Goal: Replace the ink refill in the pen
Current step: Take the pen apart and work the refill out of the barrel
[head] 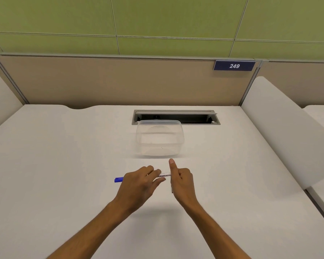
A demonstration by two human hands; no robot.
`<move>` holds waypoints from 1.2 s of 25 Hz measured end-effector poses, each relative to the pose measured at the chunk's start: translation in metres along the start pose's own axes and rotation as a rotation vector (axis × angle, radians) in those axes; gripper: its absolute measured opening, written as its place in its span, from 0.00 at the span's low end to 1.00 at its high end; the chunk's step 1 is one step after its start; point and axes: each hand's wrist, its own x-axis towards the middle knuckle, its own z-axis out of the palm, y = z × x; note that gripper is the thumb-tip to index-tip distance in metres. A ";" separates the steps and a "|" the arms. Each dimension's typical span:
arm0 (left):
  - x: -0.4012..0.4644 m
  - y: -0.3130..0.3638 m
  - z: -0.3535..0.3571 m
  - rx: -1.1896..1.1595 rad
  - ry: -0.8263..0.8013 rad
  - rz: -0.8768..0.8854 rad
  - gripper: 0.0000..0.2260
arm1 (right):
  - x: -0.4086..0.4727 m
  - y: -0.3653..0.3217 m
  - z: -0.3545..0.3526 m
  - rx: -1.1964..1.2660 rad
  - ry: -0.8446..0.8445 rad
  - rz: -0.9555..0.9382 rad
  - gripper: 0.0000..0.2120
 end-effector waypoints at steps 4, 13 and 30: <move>0.004 0.002 -0.012 -0.156 0.002 -0.038 0.13 | -0.003 -0.010 -0.002 0.054 0.023 -0.092 0.29; 0.026 -0.004 -0.044 -0.854 -0.316 -0.281 0.15 | -0.004 -0.016 -0.008 0.049 0.087 -0.438 0.33; 0.015 -0.008 -0.038 -0.010 0.044 0.087 0.12 | -0.004 -0.031 -0.010 0.132 -0.080 -0.004 0.27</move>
